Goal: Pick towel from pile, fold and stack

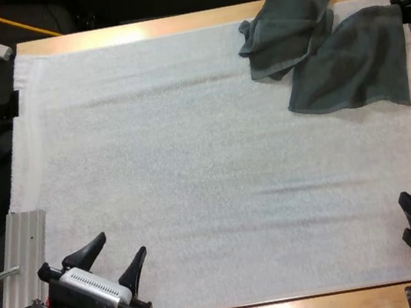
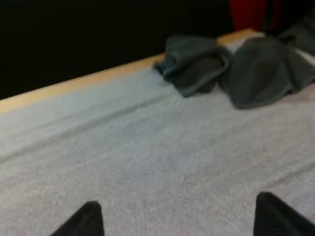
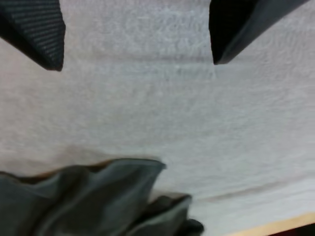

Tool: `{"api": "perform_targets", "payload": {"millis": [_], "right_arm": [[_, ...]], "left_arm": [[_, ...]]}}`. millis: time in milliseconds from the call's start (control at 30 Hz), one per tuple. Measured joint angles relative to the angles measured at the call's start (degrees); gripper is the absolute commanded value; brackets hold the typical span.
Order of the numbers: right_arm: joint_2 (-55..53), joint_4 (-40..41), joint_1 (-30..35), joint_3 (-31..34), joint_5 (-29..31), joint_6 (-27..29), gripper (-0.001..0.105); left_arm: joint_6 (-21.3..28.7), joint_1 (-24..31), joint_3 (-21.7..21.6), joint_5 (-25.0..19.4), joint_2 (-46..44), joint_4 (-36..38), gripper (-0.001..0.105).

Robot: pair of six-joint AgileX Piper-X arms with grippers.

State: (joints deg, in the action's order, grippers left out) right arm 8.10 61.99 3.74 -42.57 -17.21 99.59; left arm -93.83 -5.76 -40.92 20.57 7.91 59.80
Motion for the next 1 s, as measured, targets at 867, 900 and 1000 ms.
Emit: {"api": "perform_targets", "payload": {"millis": [867, 900, 1000], "right_arm": [[26.01, -5.72, 0.00, -14.47, -10.58, -6.34, 0.061], [26.43, -5.84, 0.00, -14.47, -10.45, -6.65, 0.061], [27.51, -6.45, 0.00, -14.31, -9.94, -7.62, 0.060]], "left_arm": [[-0.08, -10.98, -10.48, 6.33, 17.64, -3.66, 0.061], [-0.08, -10.97, -10.48, 6.33, 17.66, -3.66, 0.061], [-0.08, -10.97, -10.48, 6.33, 17.65, -3.66, 0.061]]}}
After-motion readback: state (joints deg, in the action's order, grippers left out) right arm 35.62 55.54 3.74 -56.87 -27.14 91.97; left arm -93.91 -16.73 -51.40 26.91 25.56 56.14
